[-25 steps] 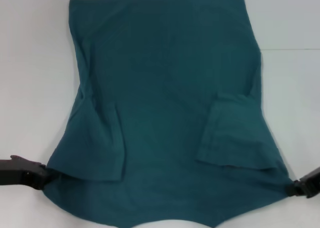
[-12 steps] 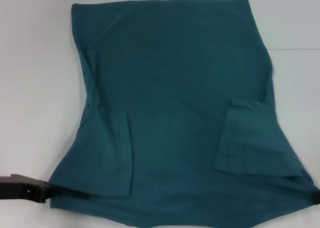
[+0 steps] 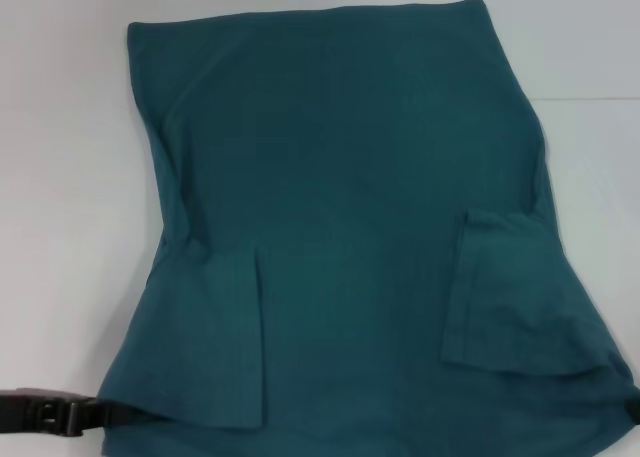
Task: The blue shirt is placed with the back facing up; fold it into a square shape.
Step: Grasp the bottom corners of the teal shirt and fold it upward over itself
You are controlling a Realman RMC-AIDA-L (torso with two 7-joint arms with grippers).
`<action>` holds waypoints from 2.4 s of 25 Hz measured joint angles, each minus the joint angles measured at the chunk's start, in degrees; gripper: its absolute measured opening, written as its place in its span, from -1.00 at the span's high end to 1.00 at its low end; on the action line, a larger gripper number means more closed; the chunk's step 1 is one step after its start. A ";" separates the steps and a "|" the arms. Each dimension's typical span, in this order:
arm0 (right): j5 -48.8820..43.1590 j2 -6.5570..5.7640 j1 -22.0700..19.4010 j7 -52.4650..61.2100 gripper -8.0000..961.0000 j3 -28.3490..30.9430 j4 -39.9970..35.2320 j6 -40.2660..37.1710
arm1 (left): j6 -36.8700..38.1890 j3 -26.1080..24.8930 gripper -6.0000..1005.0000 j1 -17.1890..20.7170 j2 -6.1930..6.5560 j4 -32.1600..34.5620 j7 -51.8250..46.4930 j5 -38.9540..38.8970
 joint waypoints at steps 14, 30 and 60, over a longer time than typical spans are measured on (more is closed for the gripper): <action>0.13 -0.03 0.00 -2.84 0.83 0.77 -0.18 -4.56 | 9.15 -3.47 0.94 3.83 0.03 1.06 -0.32 -1.44; -1.69 -0.15 -3.31 -10.38 0.83 0.74 -0.26 -9.59 | 19.87 -2.87 0.94 1.89 1.03 1.26 -2.30 5.88; 8.54 -1.74 18.78 -0.62 0.83 15.86 13.11 18.40 | -6.44 -4.37 0.94 -23.29 11.23 -9.93 -4.57 1.86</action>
